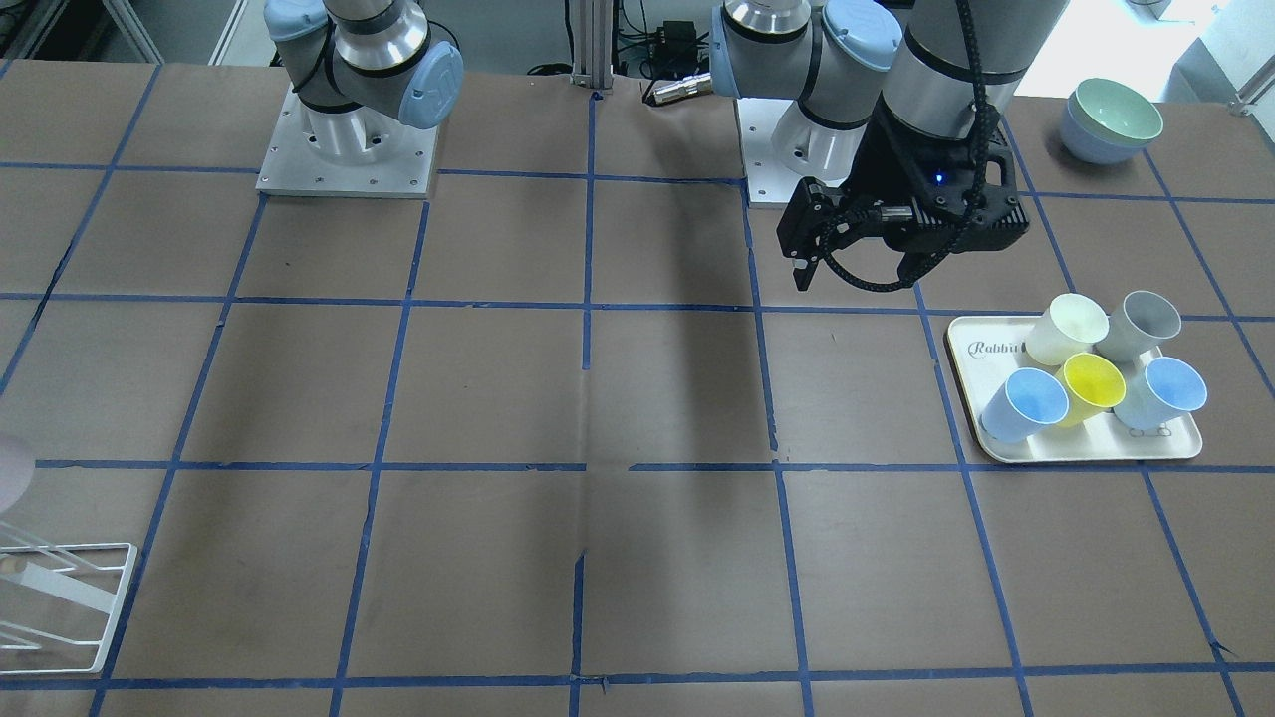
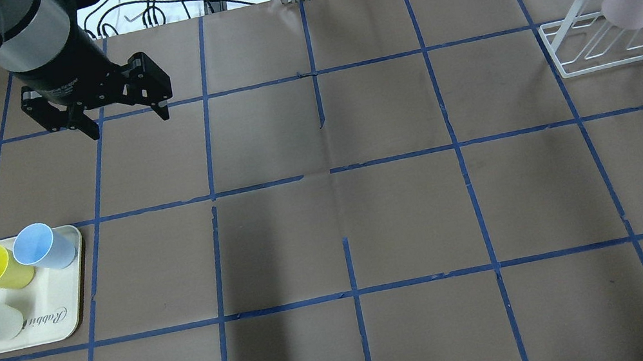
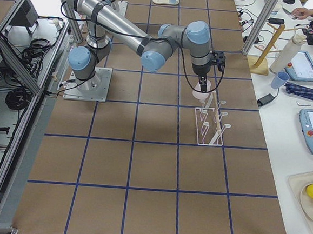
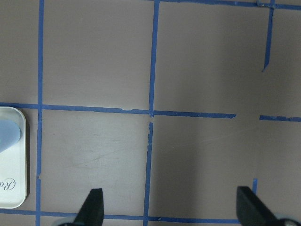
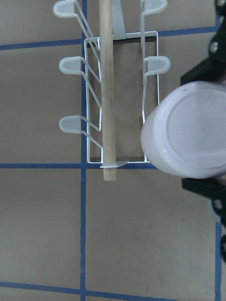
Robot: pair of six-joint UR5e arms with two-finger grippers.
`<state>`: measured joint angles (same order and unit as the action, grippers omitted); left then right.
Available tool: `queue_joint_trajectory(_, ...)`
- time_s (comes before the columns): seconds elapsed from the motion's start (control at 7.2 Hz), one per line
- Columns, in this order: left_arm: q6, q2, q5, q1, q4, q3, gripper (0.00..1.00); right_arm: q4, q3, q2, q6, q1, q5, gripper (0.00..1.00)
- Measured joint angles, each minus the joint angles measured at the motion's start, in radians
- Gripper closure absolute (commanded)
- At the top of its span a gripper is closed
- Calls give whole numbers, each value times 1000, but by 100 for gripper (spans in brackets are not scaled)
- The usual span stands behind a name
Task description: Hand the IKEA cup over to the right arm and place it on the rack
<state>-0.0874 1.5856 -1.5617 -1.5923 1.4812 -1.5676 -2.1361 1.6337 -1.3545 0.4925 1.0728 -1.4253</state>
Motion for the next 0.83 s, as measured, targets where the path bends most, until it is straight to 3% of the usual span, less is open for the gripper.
queue_joint_trajectory(0.83, 0, 0, 0, 0, 1, 0, 0, -36, 0, 62, -1, -2, -12, 95)
